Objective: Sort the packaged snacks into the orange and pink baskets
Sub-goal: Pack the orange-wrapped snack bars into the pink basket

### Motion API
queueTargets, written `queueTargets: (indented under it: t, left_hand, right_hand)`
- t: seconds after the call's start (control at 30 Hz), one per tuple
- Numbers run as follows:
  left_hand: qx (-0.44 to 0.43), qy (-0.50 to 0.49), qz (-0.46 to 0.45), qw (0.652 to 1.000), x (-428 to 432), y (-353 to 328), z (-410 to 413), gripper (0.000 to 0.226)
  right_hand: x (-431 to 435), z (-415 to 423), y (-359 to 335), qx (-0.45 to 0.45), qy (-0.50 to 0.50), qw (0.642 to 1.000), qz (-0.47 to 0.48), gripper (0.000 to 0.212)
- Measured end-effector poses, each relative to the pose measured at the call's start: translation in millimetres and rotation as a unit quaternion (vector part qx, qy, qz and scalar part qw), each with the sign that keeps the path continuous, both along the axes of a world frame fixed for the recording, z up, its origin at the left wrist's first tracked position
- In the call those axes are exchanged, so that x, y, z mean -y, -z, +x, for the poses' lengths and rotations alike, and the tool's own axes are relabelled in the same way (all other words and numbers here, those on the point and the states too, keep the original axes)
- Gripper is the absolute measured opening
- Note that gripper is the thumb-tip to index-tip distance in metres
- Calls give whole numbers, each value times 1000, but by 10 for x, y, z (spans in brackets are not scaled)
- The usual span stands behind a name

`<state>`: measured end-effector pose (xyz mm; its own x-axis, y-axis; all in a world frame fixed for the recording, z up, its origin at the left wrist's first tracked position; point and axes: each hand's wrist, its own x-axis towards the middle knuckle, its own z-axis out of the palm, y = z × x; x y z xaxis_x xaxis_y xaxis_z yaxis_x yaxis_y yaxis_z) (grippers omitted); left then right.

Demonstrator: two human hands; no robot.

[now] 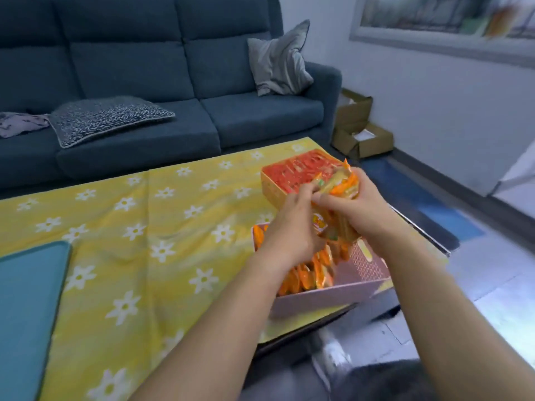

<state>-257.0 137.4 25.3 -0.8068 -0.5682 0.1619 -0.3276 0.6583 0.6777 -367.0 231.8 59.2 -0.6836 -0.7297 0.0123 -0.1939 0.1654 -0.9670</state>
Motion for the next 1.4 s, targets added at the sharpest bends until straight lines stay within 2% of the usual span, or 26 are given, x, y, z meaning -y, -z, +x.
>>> queueTargets:
  t: [0.07, 0.1, 0.13, 0.2, 0.23, 0.27, 0.4, 0.5, 0.57, 0.7, 0.77, 0.83, 0.9, 1.0, 1.07, 1.13, 1.2, 1.27, 1.33, 1.4]
  left_hand:
    - [116, 4, -76, 990, -107, 165, -89, 111]
    - [185, 4, -105, 977, -129, 248, -105, 118]
    - [235, 6, -104, 966, -120, 311, -81, 128]
    - [266, 23, -62, 962, -60, 373, -19, 144]
    - [258, 30, -48, 965, -18, 372, -9, 147]
    - [243, 30, -41, 969, 33, 352, 1, 149]
    - [175, 31, -44, 983, 154, 333, 29, 131]
    - [158, 38, -40, 986, 87, 360, 9, 119]
    - [131, 45, -35, 990, 35, 346, -7, 110]
    - [111, 52, -52, 991, -29, 302, -24, 95]
    - [121, 58, -79, 988, -59, 329, -27, 86]
    - [129, 66, -85, 986, -86, 369, -39, 71]
    - [107, 56, -61, 991, -98, 387, -34, 56]
    - [23, -25, 57, 998, -49, 346, 11, 39]
    - [-5, -89, 83, 993, 29, 334, 60, 39]
    - [11, -120, 90, 989, 87, 353, 117, 51]
    - [58, -135, 62, 987, 105, 390, 148, 73]
    - [86, -138, -25, 986, 77, 394, 159, 81]
    - [57, -108, -106, 987, 2, 333, 149, 65]
    - [55, -29, -157, 986, -90, 303, 99, 49]
  right_hand:
    - [-190, -2, 205, -13, -3, 999, 45, 58]
    - [-247, -1, 302, -32, -14, 995, 94, 54]
    - [-265, -9, 388, -57, -26, 987, 149, 63]
    - [-263, -85, 529, -123, -30, 964, 232, 113]
    - [-275, -144, 540, -144, -23, 956, 253, 129]
    - [-286, -188, 523, -154, -22, 952, 263, 133]
    - [-351, -328, 483, -193, -42, 939, 280, 124]
    - [-377, -491, 459, -167, -56, 943, 284, 113]
    - [-390, -596, 439, -151, -36, 951, 267, 97]
    - [-370, -706, 360, -149, 13, 966, 210, 48]
    - [-350, -725, 319, -182, 24, 960, 209, 29]
    - [-345, -727, 305, -222, -3, 946, 237, 19]
    - [-352, -707, 313, -241, -58, 929, 273, 26]
    - [-367, -659, 343, -244, -119, 903, 332, 50]
    - [-378, -628, 375, -261, -128, 889, 355, 57]
    - [-400, -625, 378, -262, -125, 890, 352, 53]
    - [-440, -651, 333, -232, -111, 910, 326, 48]
    - [-493, -689, 265, -188, -82, 937, 284, 41]
    - [-546, -712, 215, -150, -53, 957, 243, 34]
    - [-596, -723, 207, -125, -43, 967, 216, 36]
